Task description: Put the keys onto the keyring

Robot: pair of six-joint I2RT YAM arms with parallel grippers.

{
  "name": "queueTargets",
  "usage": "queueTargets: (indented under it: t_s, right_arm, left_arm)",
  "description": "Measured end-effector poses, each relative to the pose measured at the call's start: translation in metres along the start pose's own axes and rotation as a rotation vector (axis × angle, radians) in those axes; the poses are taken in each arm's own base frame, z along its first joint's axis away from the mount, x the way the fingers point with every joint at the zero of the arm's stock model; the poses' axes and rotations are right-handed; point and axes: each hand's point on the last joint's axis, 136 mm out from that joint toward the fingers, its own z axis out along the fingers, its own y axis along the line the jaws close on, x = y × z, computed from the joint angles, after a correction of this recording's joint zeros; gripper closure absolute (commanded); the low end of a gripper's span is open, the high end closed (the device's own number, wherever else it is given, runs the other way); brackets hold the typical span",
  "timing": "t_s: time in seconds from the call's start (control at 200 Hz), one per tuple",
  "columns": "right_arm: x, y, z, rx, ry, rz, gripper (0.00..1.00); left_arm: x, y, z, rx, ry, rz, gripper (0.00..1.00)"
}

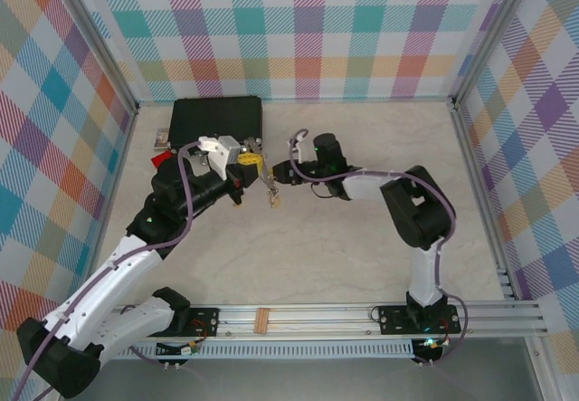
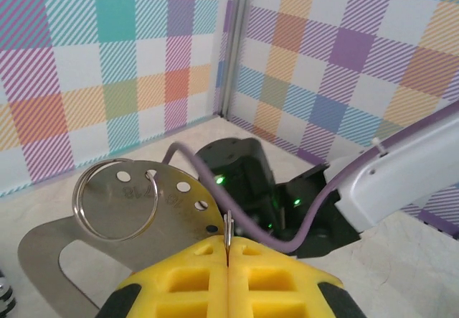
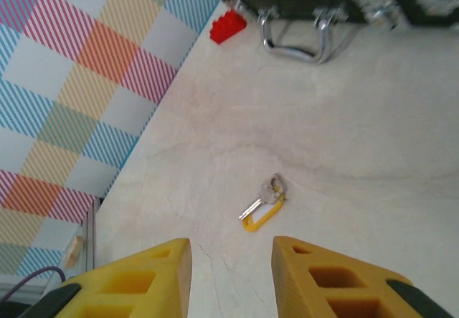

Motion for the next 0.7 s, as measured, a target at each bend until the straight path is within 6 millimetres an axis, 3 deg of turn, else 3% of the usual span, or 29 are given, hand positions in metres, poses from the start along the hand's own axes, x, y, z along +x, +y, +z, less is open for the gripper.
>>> queueTargets:
  t_s: [0.31, 0.7]
  right_arm:
    - [0.033, 0.004, 0.063, -0.017, 0.151, -0.073, 0.56]
    - [0.061, -0.012, 0.104, 0.032, 0.275, -0.166, 0.56]
  left_arm:
    - [-0.01, -0.002, -0.021, -0.035, -0.029, 0.009, 1.0]
    - [-0.01, -0.004, -0.032, -0.043, -0.032, 0.009, 1.0]
